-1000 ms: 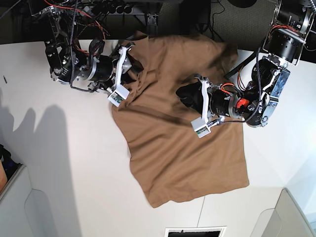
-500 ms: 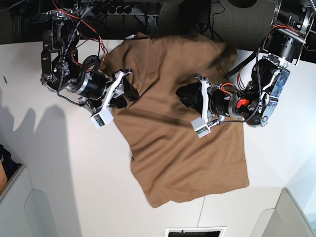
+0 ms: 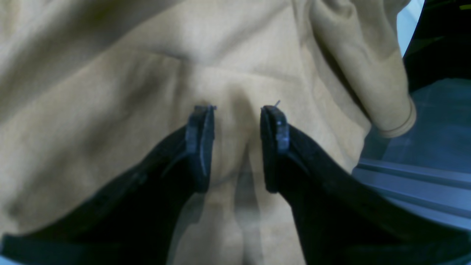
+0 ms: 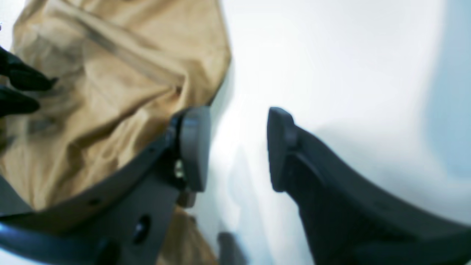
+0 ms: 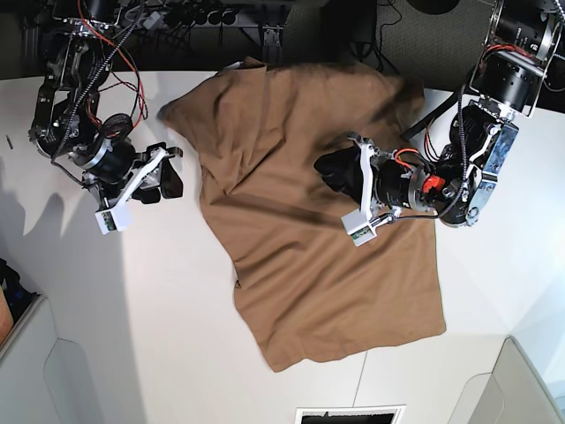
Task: Layout the t-shirt on the table in an organized manner, then fold the t-shirt properly
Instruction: 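Drag the shirt with the right gripper outward away from the left gripper, then pull the left gripper outward to stretch the shirt between both grippers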
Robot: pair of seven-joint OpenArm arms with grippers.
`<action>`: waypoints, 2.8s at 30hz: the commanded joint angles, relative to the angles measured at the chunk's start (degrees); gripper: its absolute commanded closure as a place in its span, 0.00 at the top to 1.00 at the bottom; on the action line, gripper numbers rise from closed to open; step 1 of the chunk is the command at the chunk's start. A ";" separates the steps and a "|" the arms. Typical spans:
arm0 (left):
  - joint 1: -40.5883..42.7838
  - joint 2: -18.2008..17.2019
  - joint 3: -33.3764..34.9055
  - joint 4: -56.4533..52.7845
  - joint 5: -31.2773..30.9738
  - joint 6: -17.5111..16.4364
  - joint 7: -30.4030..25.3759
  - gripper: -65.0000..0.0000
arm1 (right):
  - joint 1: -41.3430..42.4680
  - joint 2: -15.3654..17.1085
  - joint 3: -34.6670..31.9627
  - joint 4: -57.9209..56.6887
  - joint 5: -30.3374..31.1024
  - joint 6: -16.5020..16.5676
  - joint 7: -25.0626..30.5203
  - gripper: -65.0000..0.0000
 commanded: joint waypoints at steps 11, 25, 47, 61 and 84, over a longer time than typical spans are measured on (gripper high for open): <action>-1.07 -0.48 -0.46 0.74 -1.16 -0.32 -1.51 0.37 | -0.15 0.13 -10.71 -6.19 3.08 1.95 1.29 0.39; -1.09 -0.48 -0.46 0.74 -1.16 -0.32 -1.51 0.37 | 1.14 0.15 -15.34 -6.16 -2.29 1.73 5.77 0.00; -1.09 -0.48 -0.46 0.74 -1.18 -0.32 -1.70 0.37 | 12.22 9.75 3.89 -6.19 -3.80 0.83 5.46 0.30; -1.27 -0.46 -0.46 0.48 8.72 -0.32 -7.58 0.37 | 10.97 8.26 3.89 -6.05 10.29 -1.44 -5.35 0.59; -20.44 7.80 -0.46 -33.55 23.30 -0.32 -19.02 0.37 | -1.70 3.96 4.28 -5.97 2.14 0.85 -5.09 0.00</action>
